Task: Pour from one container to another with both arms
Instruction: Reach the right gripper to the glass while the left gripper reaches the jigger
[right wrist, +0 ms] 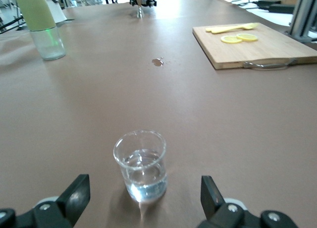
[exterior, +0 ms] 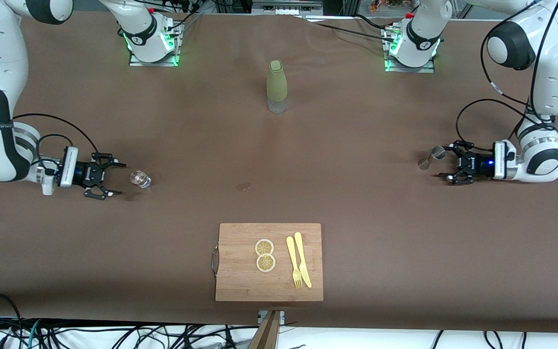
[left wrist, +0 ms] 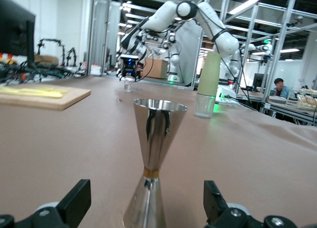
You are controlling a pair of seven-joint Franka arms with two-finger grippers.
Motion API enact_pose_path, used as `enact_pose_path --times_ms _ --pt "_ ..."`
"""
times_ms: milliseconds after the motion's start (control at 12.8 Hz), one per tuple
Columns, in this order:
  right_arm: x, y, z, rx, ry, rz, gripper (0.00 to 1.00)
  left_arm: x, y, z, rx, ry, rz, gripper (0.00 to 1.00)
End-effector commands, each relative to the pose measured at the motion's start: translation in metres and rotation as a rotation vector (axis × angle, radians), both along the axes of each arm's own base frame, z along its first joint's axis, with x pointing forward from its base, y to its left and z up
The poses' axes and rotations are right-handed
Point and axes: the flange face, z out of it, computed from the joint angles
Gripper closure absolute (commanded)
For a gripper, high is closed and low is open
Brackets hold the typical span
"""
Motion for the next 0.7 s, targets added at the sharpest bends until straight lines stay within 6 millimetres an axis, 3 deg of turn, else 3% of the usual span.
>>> enact_pose_path --times_ms 0,312,624 --pt "-0.008 0.014 -0.032 0.084 -0.032 0.043 0.01 0.001 -0.011 -0.010 -0.030 -0.119 -0.006 0.00" --pt "-0.007 0.029 -0.041 0.113 -0.048 0.056 0.01 -0.001 -0.021 -0.015 -0.049 -0.121 -0.014 0.01" --pt "-0.008 0.035 -0.057 0.144 -0.078 0.017 0.02 -0.004 -0.023 -0.014 -0.064 -0.114 -0.020 0.26"
